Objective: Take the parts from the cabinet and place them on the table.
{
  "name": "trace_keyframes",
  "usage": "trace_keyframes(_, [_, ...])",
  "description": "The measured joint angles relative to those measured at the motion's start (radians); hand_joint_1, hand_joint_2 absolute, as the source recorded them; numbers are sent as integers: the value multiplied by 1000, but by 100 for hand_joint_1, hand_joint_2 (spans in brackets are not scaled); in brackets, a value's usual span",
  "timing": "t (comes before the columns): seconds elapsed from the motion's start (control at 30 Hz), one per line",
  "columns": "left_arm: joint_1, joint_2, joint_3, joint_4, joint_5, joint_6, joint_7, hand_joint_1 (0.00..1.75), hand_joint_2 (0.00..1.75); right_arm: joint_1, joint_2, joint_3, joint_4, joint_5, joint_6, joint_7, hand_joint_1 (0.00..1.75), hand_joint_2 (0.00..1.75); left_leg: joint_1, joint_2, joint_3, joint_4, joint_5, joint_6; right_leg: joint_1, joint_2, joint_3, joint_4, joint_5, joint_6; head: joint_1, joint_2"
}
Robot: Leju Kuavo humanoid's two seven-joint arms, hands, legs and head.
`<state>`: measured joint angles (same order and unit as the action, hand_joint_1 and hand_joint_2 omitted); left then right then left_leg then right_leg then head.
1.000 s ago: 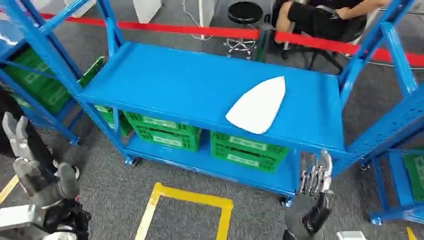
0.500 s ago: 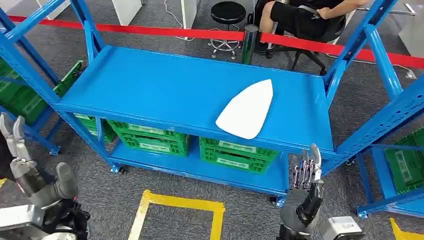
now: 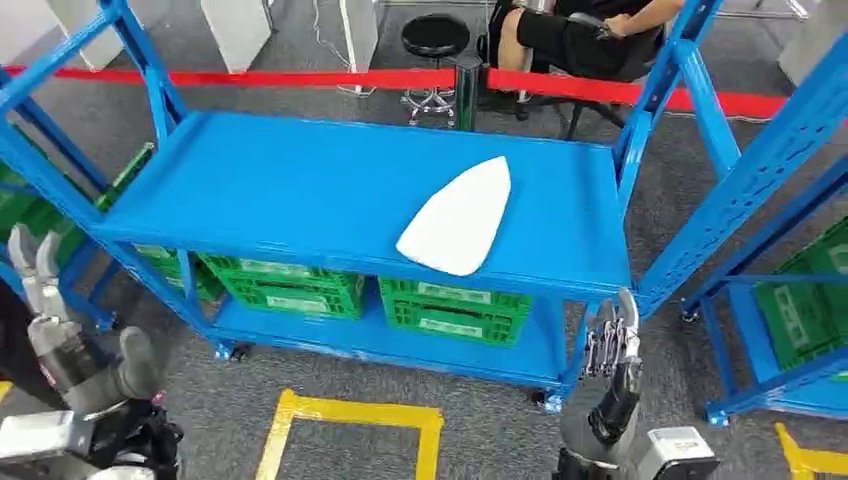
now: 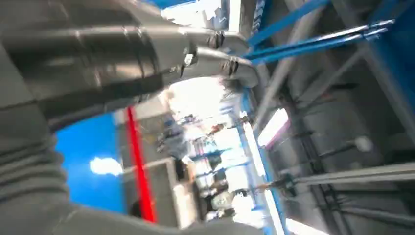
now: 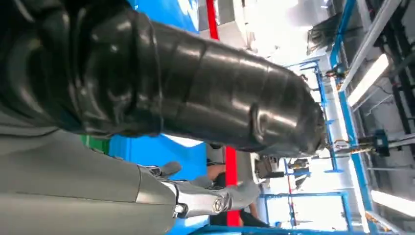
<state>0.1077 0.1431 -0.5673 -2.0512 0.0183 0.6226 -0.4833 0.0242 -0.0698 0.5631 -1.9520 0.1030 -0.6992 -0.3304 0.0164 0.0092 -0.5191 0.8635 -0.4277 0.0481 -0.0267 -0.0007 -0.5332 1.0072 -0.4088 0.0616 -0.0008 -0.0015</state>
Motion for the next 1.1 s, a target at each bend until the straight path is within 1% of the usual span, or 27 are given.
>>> trace_keyframes(0.03, [-1,0,0,0,1,3,0,0,0,-2,-1,1,2,3,0,0,0,0,4,10,28,-21,17,5,-1,1,7,11,-20,-3,-3,0])
trace_keyframes(0.07, [-3,0,0,0,4,3,0,0,0,-5,-1,2,2,5,0,0,0,0,8,10,33,-24,21,4,0,4,-6,48,-64,-3,0,0])
trace_keyframes(0.13, [1,-2,0,2,14,-1,8,0,0,-2,-2,2,2,2,0,5,0,0,18,11,26,-20,28,-10,-7,4,-63,163,-158,5,12,0])
trace_keyframes(0.17, [1,-2,0,2,16,-1,8,0,0,1,-3,2,2,1,0,6,0,0,25,11,19,-14,30,-18,-13,4,-85,205,-184,12,15,0])
trace_keyframes(0.2, [1,-3,0,3,18,-1,10,0,0,0,-3,2,3,9,0,10,0,0,34,10,21,-4,30,-32,-19,3,-84,202,-179,24,15,0])
trace_keyframes(0.23, [2,-5,0,5,20,-1,10,0,0,-2,-3,4,6,27,0,16,0,0,46,0,9,11,27,-49,-29,2,-62,151,-148,38,18,0])
trace_keyframes(0.3, [1,-5,-1,6,20,-1,10,0,0,-5,-3,6,8,63,0,34,0,0,73,-11,-16,63,12,-87,-53,14,12,-14,-64,68,17,0])
trace_keyframes(0.33, [1,-5,-1,7,21,-1,10,0,0,-5,-3,6,14,82,0,43,0,0,76,-15,-32,81,6,-102,-42,60,11,-4,-104,86,26,0])
trace_keyframes(0.37, [1,-5,-1,9,21,-1,13,0,0,-4,-4,6,15,94,0,46,0,0,74,-18,-52,112,0,-118,-38,49,-13,2,-152,57,48,0])
trace_keyframes(0.4, [-1,-6,-1,8,19,0,10,0,0,-1,-4,7,17,99,0,50,0,0,72,-29,-78,134,-4,-122,-41,44,-7,38,-144,24,46,0])
trace_keyframes(0.43, [-2,-6,-3,8,18,-2,10,0,0,5,-3,7,17,103,0,53,0,0,73,-30,-87,147,-8,-125,-38,32,-29,63,-134,7,17,0])
trace_keyframes(0.47, [0,-6,-3,8,18,0,10,0,0,3,-3,8,16,104,1,53,0,0,76,-29,-86,143,-14,-128,-36,24,-30,76,-136,-5,9,0])
trace_keyframes(0.5, [0,-6,-3,8,18,0,10,0,0,-1,-3,10,16,105,1,53,0,0,79,-30,-92,144,-15,-130,-32,22,-25,75,-135,-7,1,0])
trace_keyframes(0.57, [-3,-6,-4,8,18,0,10,0,0,-7,-3,13,16,107,1,53,0,0,69,-8,-143,234,-43,-116,-24,11,-12,66,-134,-10,-25,0])
trace_keyframes(0.63, [-2,-6,-3,8,18,0,10,0,0,-7,-3,17,16,107,1,53,0,0,51,-5,-244,409,-96,-106,-10,-3,-7,59,-135,-14,-46,0])
trace_keyframes(0.67, [-1,-6,-3,8,18,0,10,0,0,-7,-3,18,16,107,1,53,0,0,40,-5,-288,475,-110,-97,-1,-9,-4,57,-138,-18,-53,0])
trace_keyframes(0.7, [0,-6,-4,8,18,0,10,0,0,-8,-3,18,16,107,1,53,0,0,29,-6,-309,493,-104,-87,7,-15,0,55,-141,-23,-57,0])
trace_keyframes(0.73, [0,-6,-3,8,18,0,10,0,0,-8,-3,18,16,107,1,53,0,0,17,-6,-303,469,-79,-69,16,-20,8,51,-145,-29,-61,0])
trace_keyframes(0.8, [0,-6,-3,8,18,0,10,0,0,-9,-3,21,16,107,1,53,0,0,-17,1,-234,312,14,-16,33,-33,32,37,-153,-41,-66,0])
trace_keyframes(0.83, [0,-6,-3,8,18,0,10,0,0,-10,-3,23,16,107,1,53,0,0,-39,27,-194,225,49,13,36,-38,44,28,-156,-46,-69,0])
trace_keyframes(0.87, [-2,-6,-3,8,18,0,11,0,0,-10,-3,23,16,107,1,53,0,0,-48,58,-185,212,16,29,47,-46,53,20,-158,-47,-59,0])
trace_keyframes(0.9, [-3,-6,-4,7,18,0,9,0,0,-10,-3,23,16,107,1,53,0,0,-50,59,-176,173,2,32,48,-52,52,14,-159,-45,-61,0])
trace_keyframes(0.97, [-1,-6,-4,8,18,0,10,0,0,-10,-3,23,16,107,1,53,0,0,-50,33,-155,172,22,24,46,-75,46,0,-165,-37,-61,0])
trace_keyframes(1.0, [-1,-6,-4,6,18,0,10,0,0,-14,-3,24,15,107,1,53,0,0,-42,20,-143,154,24,20,53,-87,81,-4,-172,-29,-64,0])
trace_keyframes(1.03, [0,-7,-4,7,18,0,10,0,0,-17,-3,23,16,107,1,53,0,0,-34,12,-127,141,30,13,49,-71,74,4,-183,-25,-62,0])
trace_keyframes(1.07, [-2,-7,-5,7,18,0,10,0,0,-19,-3,24,16,107,1,53,0,0,-32,2,-118,135,30,17,46,-33,57,41,-202,-18,-51,0])
trace_keyframes(1.1, [-3,-7,-4,8,18,0,10,0,0,-20,-3,24,16,107,0,53,0,0,-33,-9,-117,133,30,18,41,-14,16,116,-233,-15,-43,0])
